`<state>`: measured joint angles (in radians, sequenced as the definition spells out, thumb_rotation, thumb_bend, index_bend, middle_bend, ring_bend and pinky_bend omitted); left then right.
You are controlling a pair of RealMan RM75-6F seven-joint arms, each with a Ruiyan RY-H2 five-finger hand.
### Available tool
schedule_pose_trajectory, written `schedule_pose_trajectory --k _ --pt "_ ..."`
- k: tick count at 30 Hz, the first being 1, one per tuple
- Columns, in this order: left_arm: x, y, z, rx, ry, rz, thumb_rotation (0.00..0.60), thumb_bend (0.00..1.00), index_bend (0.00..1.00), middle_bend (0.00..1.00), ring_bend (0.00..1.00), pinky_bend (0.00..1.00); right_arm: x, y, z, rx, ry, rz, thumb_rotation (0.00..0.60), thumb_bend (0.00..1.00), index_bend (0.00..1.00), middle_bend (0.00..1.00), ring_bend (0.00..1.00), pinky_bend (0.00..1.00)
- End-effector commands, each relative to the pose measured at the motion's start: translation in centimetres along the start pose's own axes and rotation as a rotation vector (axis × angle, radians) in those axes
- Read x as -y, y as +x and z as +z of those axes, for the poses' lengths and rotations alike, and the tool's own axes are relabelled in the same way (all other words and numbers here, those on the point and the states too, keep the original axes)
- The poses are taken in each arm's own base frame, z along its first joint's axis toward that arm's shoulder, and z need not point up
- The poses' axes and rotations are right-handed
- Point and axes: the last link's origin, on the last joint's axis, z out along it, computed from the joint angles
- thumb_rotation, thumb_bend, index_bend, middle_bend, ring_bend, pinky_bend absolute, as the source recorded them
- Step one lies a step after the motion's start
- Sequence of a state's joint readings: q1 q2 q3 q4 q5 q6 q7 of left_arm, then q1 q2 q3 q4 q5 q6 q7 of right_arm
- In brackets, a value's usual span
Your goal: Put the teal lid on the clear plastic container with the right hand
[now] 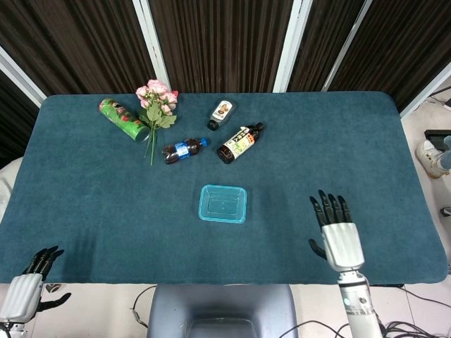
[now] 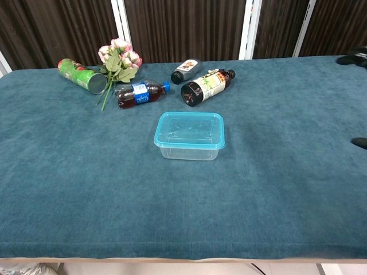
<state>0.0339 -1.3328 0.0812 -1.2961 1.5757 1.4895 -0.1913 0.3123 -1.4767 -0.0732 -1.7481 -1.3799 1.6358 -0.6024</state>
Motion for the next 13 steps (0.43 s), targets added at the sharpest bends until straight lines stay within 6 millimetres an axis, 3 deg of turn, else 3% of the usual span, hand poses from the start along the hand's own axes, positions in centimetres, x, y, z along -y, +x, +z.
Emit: schedule_pose_trajectory --k 1,13 --pt "-0.23 0.02 0.05 -0.002 -0.005 0.003 0.600 0.49 0.17 0.10 0.07 0.35 -1.85 -0.38 -1.63 0.008 -0.025 0.014 0.600 0.35 0.00 0.00 0.00 0.02" --pt "-0.46 0.10 0.02 -0.010 -0.007 0.006 0.600 0.49 0.17 0.10 0.07 0.35 -2.35 -1.24 -1.37 0.063 -0.012 0.049 0.600 0.35 0.00 0.00 0.00 0.02"
